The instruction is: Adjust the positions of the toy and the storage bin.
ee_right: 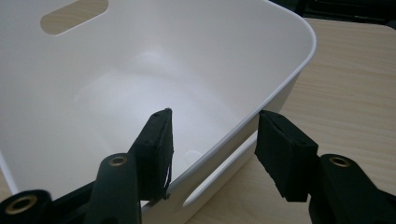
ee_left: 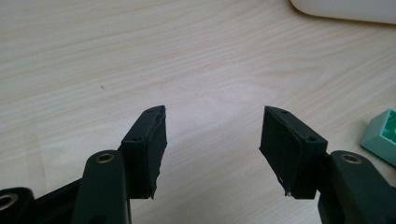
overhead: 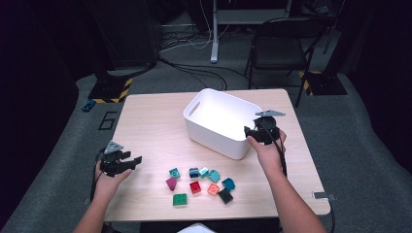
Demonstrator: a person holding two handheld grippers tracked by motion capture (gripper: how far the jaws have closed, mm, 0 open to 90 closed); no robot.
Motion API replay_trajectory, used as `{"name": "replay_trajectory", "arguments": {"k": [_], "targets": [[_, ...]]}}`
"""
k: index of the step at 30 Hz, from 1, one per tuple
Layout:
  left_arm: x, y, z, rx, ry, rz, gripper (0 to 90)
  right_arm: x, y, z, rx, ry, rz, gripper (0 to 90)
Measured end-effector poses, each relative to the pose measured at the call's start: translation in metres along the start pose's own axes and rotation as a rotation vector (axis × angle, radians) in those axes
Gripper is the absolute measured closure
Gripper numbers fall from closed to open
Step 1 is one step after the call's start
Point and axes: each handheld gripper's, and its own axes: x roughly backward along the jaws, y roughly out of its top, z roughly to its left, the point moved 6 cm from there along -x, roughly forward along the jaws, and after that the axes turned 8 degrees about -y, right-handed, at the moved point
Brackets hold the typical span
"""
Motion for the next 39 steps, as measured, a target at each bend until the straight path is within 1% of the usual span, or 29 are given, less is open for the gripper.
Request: {"name": "replay_trajectory", "arguments": {"k": [2,4,5,6,7,9,10,11,13,15,16,17,18,20,21,24,25,29,32,33,34,36,37,38,39], "targets": [[0.002,0.006,-0.001,-0.013,0.001,-0.009,40.7,0.000,0.000,0.000,0.016,-0.006,0.002,45.8],[0.003,0.008,-0.002,-0.015,-0.003,-0.006,40.8,-0.001,0.000,0.000,0.021,-0.005,0.003,46.1],[0.003,0.012,-0.003,-0.025,-0.004,-0.010,40.9,-0.001,0.001,0.001,0.020,-0.005,0.002,46.5],[0.003,0.012,-0.003,-0.025,-0.004,-0.010,40.9,-0.001,0.001,0.001,0.022,-0.005,0.002,46.7],[0.003,0.017,-0.005,-0.035,-0.007,-0.013,40.8,-0.001,0.001,0.001,0.030,-0.004,-0.001,47.2],[0.004,0.023,-0.007,-0.042,-0.012,-0.017,40.9,-0.001,0.001,0.002,0.041,-0.001,-0.003,48.6],[0.004,0.026,-0.008,-0.050,-0.012,-0.027,40.9,-0.001,0.002,0.002,0.049,0.006,-0.008,49.5],[0.004,0.027,-0.009,-0.054,-0.017,-0.022,40.9,-0.002,0.002,0.003,0.053,0.010,-0.012,50.7],[0.004,0.033,-0.012,-0.060,-0.022,-0.031,41.0,-0.002,0.002,0.004,0.052,0.021,-0.015,52.4],[0.005,0.039,-0.016,-0.063,-0.035,-0.029,41.2,-0.003,0.003,0.005,0.064,0.035,-0.017,53.2],[0.004,0.044,-0.019,-0.071,-0.040,-0.039,41.2,-0.003,0.003,0.006,0.070,0.045,-0.020,53.2],[0.004,0.044,-0.019,-0.071,-0.040,-0.039,41.3,-0.003,0.003,0.006,0.070,0.045,-0.020,53.2],[0.004,0.049,-0.023,-0.079,-0.053,-0.039,41.3,-0.003,0.003,0.010,0.080,0.063,-0.025,53.2],[0.003,0.055,-0.028,-0.089,-0.062,-0.041,41.6,-0.003,0.003,0.012,0.099,0.076,-0.032,53.2],[0.003,0.059,-0.031,-0.097,-0.070,-0.044,41.6,-0.003,0.003,0.015,0.098,0.084,-0.037,53.3],[0.004,0.070,-0.039,-0.110,-0.088,-0.054,41.9,-0.003,0.003,0.019,0.134,0.115,-0.050,53.5],[0.004,0.074,-0.041,-0.118,-0.092,-0.056,42.1,-0.002,0.003,0.022,0.137,0.125,-0.052,53.7],[0.004,0.089,-0.048,-0.124,-0.107,-0.050,42.1,-0.003,0.003,0.027,0.154,0.156,-0.055,55.6],[0.002,0.100,-0.053,-0.133,-0.115,-0.044,42.1,-0.003,0.004,0.030,0.160,0.164,-0.053,57.3],[0.002,0.100,-0.053,-0.133,-0.115,-0.044,42.0,-0.003,0.004,0.030,0.160,0.164,-0.053,57.3],[0.000,0.108,-0.058,-0.138,-0.124,-0.049,41.9,-0.003,0.004,0.033,0.178,0.167,-0.056,57.4],[-0.002,0.113,-0.062,-0.144,-0.132,-0.040,41.9,-0.003,0.003,0.035,0.188,0.167,-0.057,57.6],[-0.002,0.113,-0.062,-0.144,-0.132,-0.040,41.8,-0.003,0.003,0.036,0.189,0.171,-0.057,57.7],[-0.007,0.118,-0.067,-0.146,-0.141,-0.023,41.7,-0.003,0.004,0.037,0.196,0.176,-0.059,57.9],[-0.009,0.120,-0.069,-0.149,-0.139,-0.020,41.7,-0.003,0.003,0.038,0.198,0.179,-0.058,57.9]]}}
